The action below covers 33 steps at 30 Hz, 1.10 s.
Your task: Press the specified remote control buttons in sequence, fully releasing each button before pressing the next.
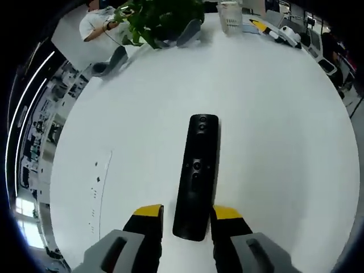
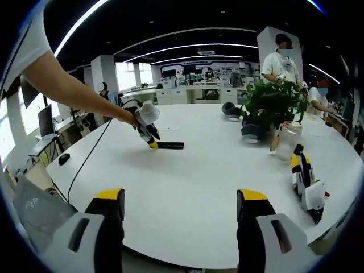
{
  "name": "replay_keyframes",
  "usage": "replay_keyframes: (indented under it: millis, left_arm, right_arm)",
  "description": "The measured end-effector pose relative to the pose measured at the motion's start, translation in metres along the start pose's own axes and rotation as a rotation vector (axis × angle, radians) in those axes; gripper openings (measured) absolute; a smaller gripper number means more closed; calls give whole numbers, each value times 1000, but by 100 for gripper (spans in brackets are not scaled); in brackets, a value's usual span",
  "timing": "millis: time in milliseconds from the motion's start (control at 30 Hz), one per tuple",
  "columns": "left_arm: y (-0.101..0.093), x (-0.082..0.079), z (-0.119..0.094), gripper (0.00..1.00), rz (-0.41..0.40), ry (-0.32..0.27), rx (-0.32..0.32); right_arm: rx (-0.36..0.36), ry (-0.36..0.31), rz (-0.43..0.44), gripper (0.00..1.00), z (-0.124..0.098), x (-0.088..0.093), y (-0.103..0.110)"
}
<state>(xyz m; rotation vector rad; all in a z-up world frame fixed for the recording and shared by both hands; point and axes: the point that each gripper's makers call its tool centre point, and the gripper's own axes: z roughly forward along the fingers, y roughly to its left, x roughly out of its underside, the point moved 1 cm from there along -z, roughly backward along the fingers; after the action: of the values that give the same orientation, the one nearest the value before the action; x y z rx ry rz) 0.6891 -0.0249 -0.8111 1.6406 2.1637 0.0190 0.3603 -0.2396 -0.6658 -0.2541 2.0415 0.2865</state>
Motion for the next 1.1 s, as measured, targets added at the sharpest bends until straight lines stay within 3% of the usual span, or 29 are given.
replay_keyframes:
  millis: [100, 333, 467, 633, 800, 1000, 1100]
  left_arm:
    - [5, 4, 0, 46, -106, -23, -9]
    - [13, 12, -3, 59, -245, -44, -64]
    - [8, 18, -4, 71, -377, -46, -35]
    - [4, 12, -13, 79, -479, -121, -30]
    - [-1, -3, -30, 95, -626, -258, -16]
    - [-5, 2, -48, 97, -686, -307, -33]
    - [-6, 0, -62, 98, -788, -368, -34]
  right_arm:
    - [-2, -6, -1, 88, 0, -1, 0]
    - [7, -12, 4, 95, 1, -1, -2]
    - [4, -19, 18, 97, 1, -2, -2]
    - [7, -14, 9, 100, 3, -1, -2]
    - [13, -25, 8, 100, 1, -3, -2]
    - [9, -25, 16, 100, 0, -3, -1]
    - [22, -19, 44, 100, -2, -1, -4]
